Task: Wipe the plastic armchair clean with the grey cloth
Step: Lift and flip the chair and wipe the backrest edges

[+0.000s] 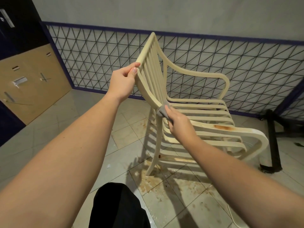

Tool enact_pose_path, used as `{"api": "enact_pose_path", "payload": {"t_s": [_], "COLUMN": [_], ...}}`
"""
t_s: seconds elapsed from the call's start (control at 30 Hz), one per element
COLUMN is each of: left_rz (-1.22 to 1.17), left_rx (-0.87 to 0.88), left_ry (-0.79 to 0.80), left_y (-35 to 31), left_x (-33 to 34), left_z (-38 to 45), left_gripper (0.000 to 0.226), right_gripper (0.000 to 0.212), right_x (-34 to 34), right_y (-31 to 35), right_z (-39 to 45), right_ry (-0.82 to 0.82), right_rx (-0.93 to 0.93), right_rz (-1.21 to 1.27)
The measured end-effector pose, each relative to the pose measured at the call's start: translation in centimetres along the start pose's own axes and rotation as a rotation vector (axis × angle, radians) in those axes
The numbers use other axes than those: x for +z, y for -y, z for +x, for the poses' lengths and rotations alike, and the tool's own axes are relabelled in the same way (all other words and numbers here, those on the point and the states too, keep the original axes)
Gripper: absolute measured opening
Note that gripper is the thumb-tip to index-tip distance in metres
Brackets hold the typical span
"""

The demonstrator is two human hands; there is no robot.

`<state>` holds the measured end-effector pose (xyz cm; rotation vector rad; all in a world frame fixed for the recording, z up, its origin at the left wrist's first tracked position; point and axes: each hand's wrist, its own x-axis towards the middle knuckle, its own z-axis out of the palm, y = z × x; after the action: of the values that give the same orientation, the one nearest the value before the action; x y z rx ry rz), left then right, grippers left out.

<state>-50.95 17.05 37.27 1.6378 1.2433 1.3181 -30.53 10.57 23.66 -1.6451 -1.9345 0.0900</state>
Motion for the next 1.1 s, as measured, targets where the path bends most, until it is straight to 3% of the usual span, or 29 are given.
{"api": "enact_pose_path", "payload": {"t_s": [0.1,0.17,0.23,0.27,0.33,0.4,0.47,0.57,0.63,0.73,0.83,0.97,1.03,1.1], "left_rz": [0.022,0.334,0.637,0.724,0.938,1.233,1.418,1.499,1.535,1.545,1.538,1.543,1.536,1.531], "left_rx": [0.011,0.107,0.311,0.390,0.465,0.499,0.564,0.679,0.697,0.649,0.642,0.639,0.633,0.632], "left_ry": [-0.005,-0.073,-0.112,-0.030,0.285,0.553,0.621,0.531,0.483,0.470,0.464,0.445,0.438,0.437], "left_y": [0.1,0.1,-0.5,-0.9,-0.6,1.1,3.1,4.5,4.7,4.8,4.9,5.1,5.1,5.1], "left_x": [0.1,0.6,1.9,2.9,5.2,7.2,8.1,8.6,9.1,9.8,10.0,10.2,10.3,10.3], "left_z": [-0.1,-0.2,-1.0,-1.6,-2.9,-3.8,-4.0,-3.6,-3.4,-3.4,-3.2,-3.1,-3.1,-3.1], "left_gripper": [0.033,0.033,0.032,0.031,0.039,0.050,0.049,0.035,0.029,0.024,0.023,0.022,0.021,0.021], "right_gripper": [0.058,0.055,0.054,0.053,0.042,0.034,0.033,0.038,0.045,0.059,0.053,0.043,0.042,0.045], "right_x": [0.0,-1.2,-2.8,-3.7,-5.8,-7.5,-7.8,-5.3,-3.0,-2.2,-4.3,-8.0,-8.2,-6.9], "right_y": [-1.0,-1.5,-2.1,-2.5,-3.3,-4.1,-4.8,-5.0,-4.1,-4.0,-5.9,-7.8,-7.6,-6.7], "right_z": [-3.6,-5.7,-6.9,-6.7,-5.0,-2.4,0.1,1.9,0.6,-2.6,-4.1,-1.7,-0.2,0.0], "right_ry": [-0.045,-0.049,-0.100,-0.144,-0.231,-0.229,-0.114,0.101,0.151,0.060,0.064,-0.120,-0.044,0.153], "right_rx": [-0.129,-0.154,-0.047,0.039,0.185,0.206,0.184,0.132,0.093,0.080,-0.051,0.161,0.178,0.175], "right_rz": [-0.046,-0.026,0.067,0.134,0.273,0.255,0.172,0.140,0.158,0.134,0.063,0.144,0.186,0.190]}}
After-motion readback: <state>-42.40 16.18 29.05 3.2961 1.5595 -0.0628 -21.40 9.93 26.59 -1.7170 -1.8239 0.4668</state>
